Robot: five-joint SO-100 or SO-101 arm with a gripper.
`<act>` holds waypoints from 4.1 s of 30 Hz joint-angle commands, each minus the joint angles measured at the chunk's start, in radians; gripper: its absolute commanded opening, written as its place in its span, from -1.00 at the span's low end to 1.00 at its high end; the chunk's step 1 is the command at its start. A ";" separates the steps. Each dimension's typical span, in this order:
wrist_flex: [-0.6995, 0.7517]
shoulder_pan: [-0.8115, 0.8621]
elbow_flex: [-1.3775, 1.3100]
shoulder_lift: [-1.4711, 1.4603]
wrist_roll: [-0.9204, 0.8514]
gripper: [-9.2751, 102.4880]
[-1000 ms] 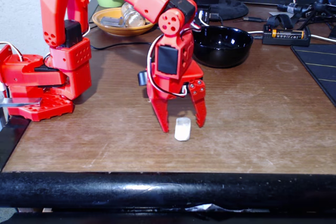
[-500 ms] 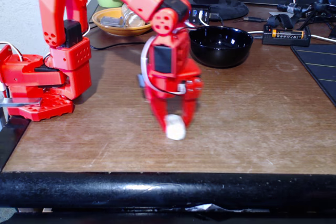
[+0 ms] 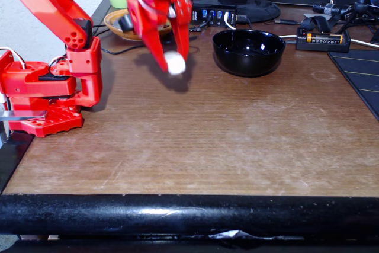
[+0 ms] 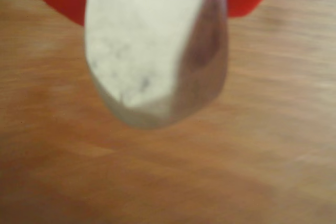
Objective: Ramasse la gomme et mets-la dans le bol.
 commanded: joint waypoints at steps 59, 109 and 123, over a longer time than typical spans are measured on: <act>0.120 -0.370 -1.557 -1.233 0.373 -0.94; 0.359 -0.058 -1.549 -0.974 0.259 -0.94; -0.167 0.141 -0.405 -0.295 0.147 -0.94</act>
